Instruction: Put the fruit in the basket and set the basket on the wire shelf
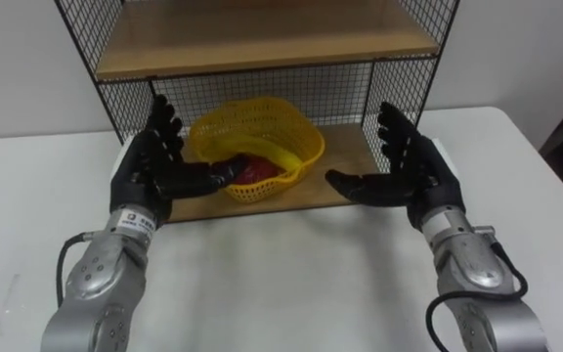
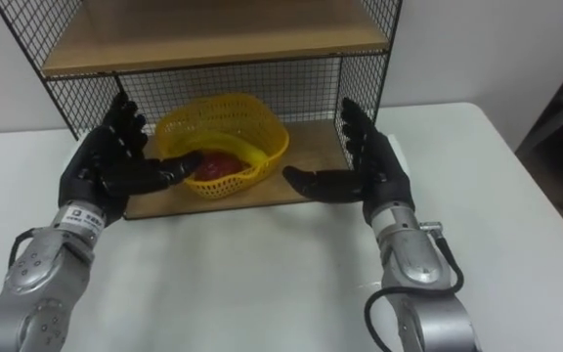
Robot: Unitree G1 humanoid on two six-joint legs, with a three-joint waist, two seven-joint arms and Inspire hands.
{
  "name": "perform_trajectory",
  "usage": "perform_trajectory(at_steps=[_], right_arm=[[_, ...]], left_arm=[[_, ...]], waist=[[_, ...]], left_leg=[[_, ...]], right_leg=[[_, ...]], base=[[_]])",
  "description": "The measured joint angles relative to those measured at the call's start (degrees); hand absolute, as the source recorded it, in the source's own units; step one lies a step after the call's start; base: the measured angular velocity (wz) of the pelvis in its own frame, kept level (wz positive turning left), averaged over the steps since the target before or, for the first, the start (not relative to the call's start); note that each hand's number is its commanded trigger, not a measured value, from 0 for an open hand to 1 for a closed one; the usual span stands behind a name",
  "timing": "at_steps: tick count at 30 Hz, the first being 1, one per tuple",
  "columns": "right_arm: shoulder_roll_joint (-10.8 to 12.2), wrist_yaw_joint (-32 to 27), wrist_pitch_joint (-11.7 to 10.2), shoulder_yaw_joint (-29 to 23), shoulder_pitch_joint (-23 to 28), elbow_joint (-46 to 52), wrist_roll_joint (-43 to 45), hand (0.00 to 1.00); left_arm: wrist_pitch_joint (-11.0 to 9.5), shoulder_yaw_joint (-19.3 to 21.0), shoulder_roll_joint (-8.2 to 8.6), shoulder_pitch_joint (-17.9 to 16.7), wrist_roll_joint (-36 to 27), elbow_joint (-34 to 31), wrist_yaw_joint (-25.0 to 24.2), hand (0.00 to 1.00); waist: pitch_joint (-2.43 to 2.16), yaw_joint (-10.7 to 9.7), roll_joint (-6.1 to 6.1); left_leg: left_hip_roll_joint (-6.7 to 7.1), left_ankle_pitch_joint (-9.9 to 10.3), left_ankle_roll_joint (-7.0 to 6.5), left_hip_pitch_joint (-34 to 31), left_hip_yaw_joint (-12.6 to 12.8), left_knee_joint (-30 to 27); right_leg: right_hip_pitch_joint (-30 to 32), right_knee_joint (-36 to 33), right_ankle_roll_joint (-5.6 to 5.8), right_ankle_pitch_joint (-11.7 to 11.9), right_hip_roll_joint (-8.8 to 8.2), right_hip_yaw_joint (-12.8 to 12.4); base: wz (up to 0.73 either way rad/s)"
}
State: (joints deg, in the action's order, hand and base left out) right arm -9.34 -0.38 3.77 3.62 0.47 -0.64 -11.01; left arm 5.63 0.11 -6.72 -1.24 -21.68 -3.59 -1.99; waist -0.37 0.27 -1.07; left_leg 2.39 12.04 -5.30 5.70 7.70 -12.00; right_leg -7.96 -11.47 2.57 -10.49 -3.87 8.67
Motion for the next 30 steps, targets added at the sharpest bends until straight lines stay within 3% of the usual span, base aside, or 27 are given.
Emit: perform_trajectory(at_steps=[9, 14, 19, 21, 26, 30], right_arm=[[0.5, 0.6, -0.3, -0.3, 2.7, 3.6, 2.0, 0.00], [0.5, 3.3, -2.8, 0.7, 4.2, 4.4, 0.2, 0.00], [0.9, 6.6, -5.1, 2.3, 8.0, 6.5, 0.1, 0.00], [0.9, 7.4, -5.6, 3.0, 8.5, 6.5, 0.1, 0.00], [0.7, 9.2, -8.8, 4.4, 9.3, 6.5, 0.1, 0.00], [0.3, 9.9, -10.3, 4.6, 11.7, 6.4, -0.1, 0.00]], left_arm=[[-2.6, -1.0, -0.75, -5.0, 0.2, -1.0, 0.1, 0.00], [-5.2, -4.4, -0.44, -9.9, -3.5, -0.9, 0.1, 0.00], [-6.9, -7.3, -0.57, -14.6, -2.4, -0.9, -1.1, 0.00], [-7.1, -7.8, -0.59, -15.3, -2.3, -0.9, -1.2, 0.00], [-10.6, -9.6, -1.65, -16.8, -2.4, -1.1, -2.2, 0.00], [-12.0, -9.8, -2.78, -17.8, -2.4, -1.1, -2.6, 0.00]], waist=[[0.26, -0.1, 0.52], [0.43, 0.1, 0.81], [0.50, 0.0, 1.18], [0.46, 0.1, 1.45], [0.34, 0.1, 1.87], [0.32, 0.2, 1.99]], left_leg=[[0.15, 0.0, 0.00, 0.0, -0.1, 0.3], [0.14, 0.0, 0.01, -0.4, -0.1, 0.3], [0.14, 0.0, 0.01, -1.2, -0.4, 0.4], [0.12, 0.0, 0.01, -1.4, -0.4, 0.3], [0.17, 0.0, 0.02, -2.2, -0.7, 0.3], [0.18, 0.0, 0.02, -2.4, -1.2, 0.2]], right_leg=[[-0.5, 0.7, -0.02, 0.0, -0.01, 0.2], [-0.1, 0.8, -0.03, 0.0, 0.03, 0.2], [0.2, 0.8, -0.03, 0.0, 0.02, 0.7], [0.6, 0.8, -0.03, 0.0, 0.01, 0.8], [1.0, 0.8, -0.03, 0.0, -0.01, 1.2], [1.0, 0.8, -0.03, 0.0, -0.02, 1.7]], base=[[0.00], [0.00], [0.03], [0.02], [0.03], [0.07]])
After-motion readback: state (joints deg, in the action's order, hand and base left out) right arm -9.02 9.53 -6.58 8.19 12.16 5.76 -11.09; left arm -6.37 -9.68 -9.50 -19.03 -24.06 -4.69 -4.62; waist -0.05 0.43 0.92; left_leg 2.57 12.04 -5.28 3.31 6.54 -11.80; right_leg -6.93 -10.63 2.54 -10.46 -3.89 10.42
